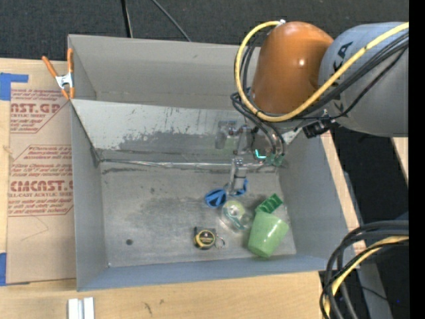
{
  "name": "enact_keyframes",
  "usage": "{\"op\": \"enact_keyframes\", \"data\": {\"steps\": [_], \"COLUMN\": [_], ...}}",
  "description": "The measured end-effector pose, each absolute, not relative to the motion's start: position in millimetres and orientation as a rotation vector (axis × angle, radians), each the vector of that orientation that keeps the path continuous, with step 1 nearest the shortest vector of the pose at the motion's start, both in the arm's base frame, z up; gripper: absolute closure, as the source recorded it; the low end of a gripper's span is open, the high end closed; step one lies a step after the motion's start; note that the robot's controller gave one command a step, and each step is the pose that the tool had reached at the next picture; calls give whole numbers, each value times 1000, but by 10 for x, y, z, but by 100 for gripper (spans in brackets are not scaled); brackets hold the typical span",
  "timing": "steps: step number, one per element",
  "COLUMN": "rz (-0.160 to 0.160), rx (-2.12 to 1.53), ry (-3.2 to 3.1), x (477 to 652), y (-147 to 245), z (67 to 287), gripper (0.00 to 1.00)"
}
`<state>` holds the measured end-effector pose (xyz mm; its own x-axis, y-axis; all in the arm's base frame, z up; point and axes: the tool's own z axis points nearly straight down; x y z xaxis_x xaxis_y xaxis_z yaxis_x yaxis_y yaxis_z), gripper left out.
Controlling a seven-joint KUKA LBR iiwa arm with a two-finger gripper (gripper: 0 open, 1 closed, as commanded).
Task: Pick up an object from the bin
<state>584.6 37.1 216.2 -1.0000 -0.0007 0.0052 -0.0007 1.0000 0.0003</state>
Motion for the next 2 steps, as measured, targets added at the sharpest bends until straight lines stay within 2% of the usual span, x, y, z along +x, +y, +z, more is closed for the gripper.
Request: {"op": "enact_keyframes", "data": {"steps": [1, 2], "rz": [1, -3], "rx": [-350, -605], "ry": [-3117, -3079], "x": [5733, 5709], "y": [-1, -166], "z": [1266, 692], "gripper": [0, 0]}}
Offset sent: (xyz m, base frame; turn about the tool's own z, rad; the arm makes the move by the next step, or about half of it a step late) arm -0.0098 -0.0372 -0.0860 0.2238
